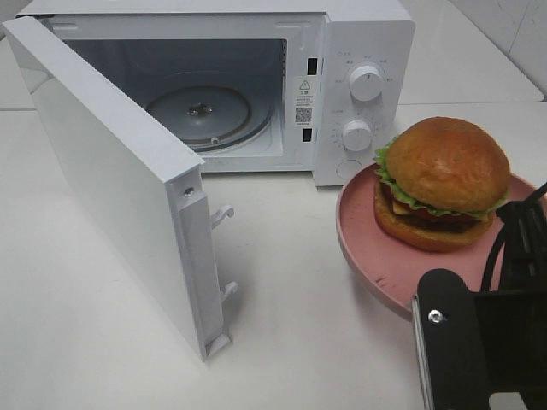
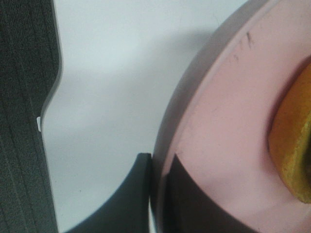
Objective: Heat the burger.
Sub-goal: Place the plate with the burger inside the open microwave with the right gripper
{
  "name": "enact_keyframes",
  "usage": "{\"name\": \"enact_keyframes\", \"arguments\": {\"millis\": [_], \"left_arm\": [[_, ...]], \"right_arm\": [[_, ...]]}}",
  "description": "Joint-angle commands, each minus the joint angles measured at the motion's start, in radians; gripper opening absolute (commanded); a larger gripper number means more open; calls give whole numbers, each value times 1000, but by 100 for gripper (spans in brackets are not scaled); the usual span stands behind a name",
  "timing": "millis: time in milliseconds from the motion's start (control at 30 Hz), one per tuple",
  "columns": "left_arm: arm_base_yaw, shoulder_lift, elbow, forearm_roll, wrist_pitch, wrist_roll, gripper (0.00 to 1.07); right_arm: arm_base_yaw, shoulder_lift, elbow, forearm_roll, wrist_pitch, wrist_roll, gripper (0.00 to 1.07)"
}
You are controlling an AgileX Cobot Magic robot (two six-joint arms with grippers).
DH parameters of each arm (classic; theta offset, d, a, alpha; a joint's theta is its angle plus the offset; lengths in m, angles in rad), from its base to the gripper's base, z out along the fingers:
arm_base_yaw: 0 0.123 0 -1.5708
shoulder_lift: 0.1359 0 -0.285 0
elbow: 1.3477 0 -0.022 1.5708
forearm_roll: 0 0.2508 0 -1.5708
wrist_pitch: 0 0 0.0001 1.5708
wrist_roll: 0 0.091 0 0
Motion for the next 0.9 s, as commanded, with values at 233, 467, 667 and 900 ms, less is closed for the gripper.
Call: {"name": "enact_keyframes", "arguments": {"millis": [233, 467, 667, 900], "left_arm": [[3, -6, 5, -4, 0, -1, 100], [3, -6, 5, -4, 0, -1, 100], [3, -6, 5, -4, 0, -1, 100], [3, -6, 5, -4, 0, -1, 100]], "right_arm": [[-69, -10, -1, -67, -108, -192, 0], [-201, -10, -1, -62, -225, -354, 0], [-288, -10, -1, -32, -286, -477, 0], [-422, -9, -1, 86, -353, -722, 0]]}}
